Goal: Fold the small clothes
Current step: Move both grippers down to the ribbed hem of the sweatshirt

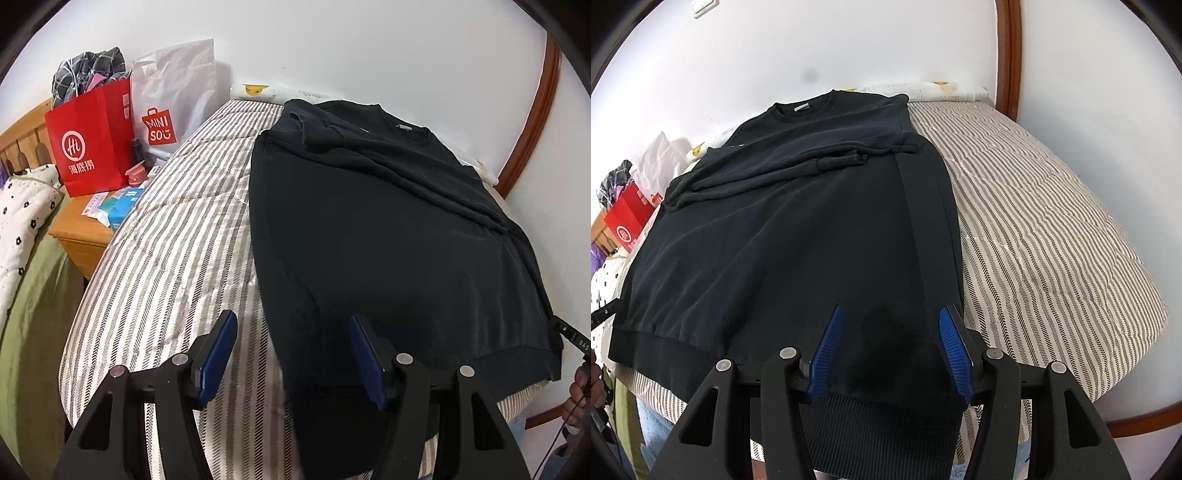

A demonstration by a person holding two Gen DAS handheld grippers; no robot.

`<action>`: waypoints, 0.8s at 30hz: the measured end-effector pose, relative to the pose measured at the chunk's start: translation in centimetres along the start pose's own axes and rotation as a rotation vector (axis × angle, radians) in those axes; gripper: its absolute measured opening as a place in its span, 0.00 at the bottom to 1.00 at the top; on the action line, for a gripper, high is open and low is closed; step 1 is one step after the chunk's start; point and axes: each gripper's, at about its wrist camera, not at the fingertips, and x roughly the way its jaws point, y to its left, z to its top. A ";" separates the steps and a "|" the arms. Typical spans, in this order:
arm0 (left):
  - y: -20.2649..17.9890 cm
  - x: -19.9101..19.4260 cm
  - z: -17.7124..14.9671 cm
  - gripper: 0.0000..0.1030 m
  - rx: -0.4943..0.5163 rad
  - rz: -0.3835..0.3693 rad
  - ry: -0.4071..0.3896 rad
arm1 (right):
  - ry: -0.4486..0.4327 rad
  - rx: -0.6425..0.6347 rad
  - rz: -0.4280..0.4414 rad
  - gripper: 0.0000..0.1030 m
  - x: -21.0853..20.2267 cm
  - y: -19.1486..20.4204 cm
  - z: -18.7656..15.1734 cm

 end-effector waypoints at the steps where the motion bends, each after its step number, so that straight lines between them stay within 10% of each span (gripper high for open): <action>1: 0.1 -0.1 -0.1 0.57 0.001 -0.009 0.001 | -0.001 0.000 0.001 0.53 0.0 0.0 0.0; 24: -1.7 0.6 -1.7 0.26 0.079 0.010 0.029 | 0.039 0.013 -0.044 0.53 0.8 -1.8 -2.1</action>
